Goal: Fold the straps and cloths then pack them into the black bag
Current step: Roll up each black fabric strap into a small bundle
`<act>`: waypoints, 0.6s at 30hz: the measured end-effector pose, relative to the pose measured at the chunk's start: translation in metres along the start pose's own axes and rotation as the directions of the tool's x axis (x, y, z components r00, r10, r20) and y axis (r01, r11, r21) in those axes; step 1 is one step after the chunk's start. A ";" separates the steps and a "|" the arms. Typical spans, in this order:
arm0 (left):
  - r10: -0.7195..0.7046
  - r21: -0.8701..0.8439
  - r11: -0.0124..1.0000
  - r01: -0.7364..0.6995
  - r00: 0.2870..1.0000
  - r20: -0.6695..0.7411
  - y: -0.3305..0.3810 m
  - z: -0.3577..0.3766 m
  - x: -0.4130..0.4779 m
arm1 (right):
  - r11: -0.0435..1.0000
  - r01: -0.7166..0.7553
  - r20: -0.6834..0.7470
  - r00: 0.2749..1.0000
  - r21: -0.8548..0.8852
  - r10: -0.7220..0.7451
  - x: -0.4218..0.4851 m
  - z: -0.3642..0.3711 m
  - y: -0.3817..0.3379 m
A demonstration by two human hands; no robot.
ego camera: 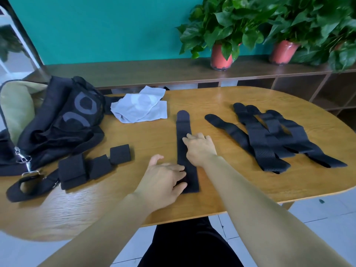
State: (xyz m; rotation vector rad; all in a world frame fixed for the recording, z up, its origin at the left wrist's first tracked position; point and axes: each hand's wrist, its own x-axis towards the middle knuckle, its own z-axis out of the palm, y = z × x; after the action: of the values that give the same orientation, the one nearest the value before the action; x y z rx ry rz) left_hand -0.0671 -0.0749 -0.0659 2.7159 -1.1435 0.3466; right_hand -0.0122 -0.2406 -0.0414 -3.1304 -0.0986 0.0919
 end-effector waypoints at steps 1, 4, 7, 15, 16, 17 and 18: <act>-0.001 0.003 1.000 0.001 1.000 -0.002 -0.002 -0.001 -0.003 | 1.000 -0.001 -0.007 1.000 -0.015 0.001 0.004 -0.001 -0.002; -0.018 0.006 1.000 0.018 1.000 -0.009 -0.005 -0.001 -0.013 | 0.999 0.001 -0.030 1.000 -0.042 -0.003 0.013 -0.002 -0.006; -0.027 0.023 0.999 0.028 0.999 -0.026 -0.004 -0.001 -0.017 | 0.998 0.006 -0.033 0.999 -0.065 -0.009 0.017 0.000 -0.008; -0.055 -0.145 0.989 0.041 0.994 -0.095 -0.004 -0.013 -0.025 | 0.980 0.107 -0.172 0.982 0.170 -0.077 -0.016 -0.013 0.004; -0.053 -0.160 0.986 0.043 0.997 -0.058 -0.003 -0.017 -0.028 | 0.973 0.125 -0.206 0.975 0.193 -0.084 -0.025 -0.013 0.005; -0.043 -0.161 0.986 0.041 0.999 -0.008 -0.001 -0.020 -0.029 | 0.968 0.141 -0.228 0.969 0.209 -0.092 -0.036 -0.012 0.006; -0.033 -0.149 0.988 0.038 0.999 0.038 0.001 -0.022 -0.029 | 0.963 0.155 -0.242 0.965 0.219 -0.100 -0.047 -0.011 0.007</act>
State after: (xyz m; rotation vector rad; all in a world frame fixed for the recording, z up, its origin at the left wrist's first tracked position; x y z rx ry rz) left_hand -0.0913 -0.0505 -0.0526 2.6178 -1.0823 0.1996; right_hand -0.0581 -0.2503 -0.0274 -2.8617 -0.2665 -0.2398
